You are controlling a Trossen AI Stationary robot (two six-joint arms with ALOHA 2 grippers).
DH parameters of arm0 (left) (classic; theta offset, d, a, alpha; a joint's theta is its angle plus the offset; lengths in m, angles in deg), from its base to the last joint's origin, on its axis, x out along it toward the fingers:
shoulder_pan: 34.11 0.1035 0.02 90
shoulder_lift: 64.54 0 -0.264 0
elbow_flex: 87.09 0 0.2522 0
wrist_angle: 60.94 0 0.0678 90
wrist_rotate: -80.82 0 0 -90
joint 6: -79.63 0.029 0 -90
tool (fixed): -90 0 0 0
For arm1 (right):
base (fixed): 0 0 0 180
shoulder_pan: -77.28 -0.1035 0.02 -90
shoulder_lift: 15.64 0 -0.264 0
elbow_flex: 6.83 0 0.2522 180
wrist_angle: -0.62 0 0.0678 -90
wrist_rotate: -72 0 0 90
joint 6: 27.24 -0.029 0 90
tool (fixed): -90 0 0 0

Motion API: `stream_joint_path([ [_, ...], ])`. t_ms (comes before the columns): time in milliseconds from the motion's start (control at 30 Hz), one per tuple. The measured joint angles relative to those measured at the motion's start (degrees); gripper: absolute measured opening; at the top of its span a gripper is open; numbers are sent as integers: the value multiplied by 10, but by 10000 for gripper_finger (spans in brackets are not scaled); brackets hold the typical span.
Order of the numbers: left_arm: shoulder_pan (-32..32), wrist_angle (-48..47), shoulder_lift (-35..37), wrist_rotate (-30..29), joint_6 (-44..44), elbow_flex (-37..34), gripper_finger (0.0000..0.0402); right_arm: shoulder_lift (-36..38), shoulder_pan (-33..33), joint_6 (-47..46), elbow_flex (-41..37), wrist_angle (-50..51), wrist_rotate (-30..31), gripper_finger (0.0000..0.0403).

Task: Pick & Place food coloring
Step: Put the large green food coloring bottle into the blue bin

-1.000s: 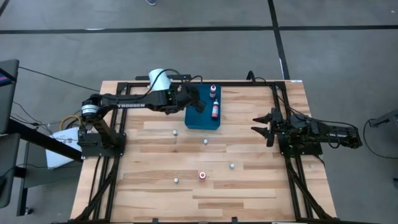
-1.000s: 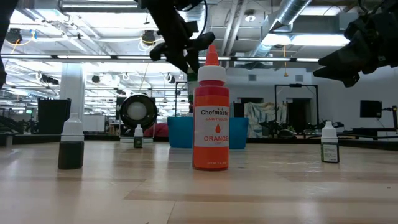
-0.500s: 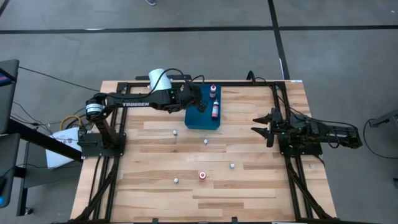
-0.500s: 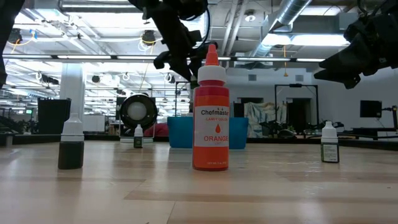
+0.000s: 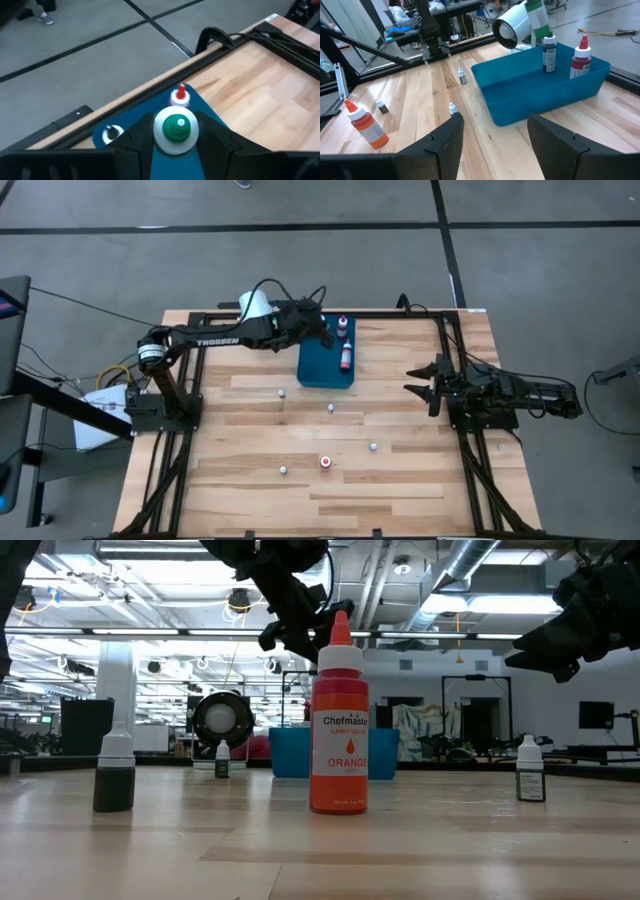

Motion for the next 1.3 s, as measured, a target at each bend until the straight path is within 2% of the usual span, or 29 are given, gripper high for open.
stream_joint_path([
  [467, 28, 69, -19, 36, 23, 1, 108, 0, 0, 0, 0, 0, 0, 207],
  [700, 36, 65, -41, 39, 21, 7, 108, 0, 0, -1, 0, 1, 0, 207],
  [867, 38, 29, -90, 40, 43, 64, 108, 0, 0, -1, 0, 5, 0, 207],
  [1100, 38, -93, -157, 19, 62, 169, 108, 0, 0, -1, 0, 7, 0, 207],
  [1300, 38, -110, -164, 13, 66, 180, 108, 0, 0, -1, 0, 14, 0, 207],
])
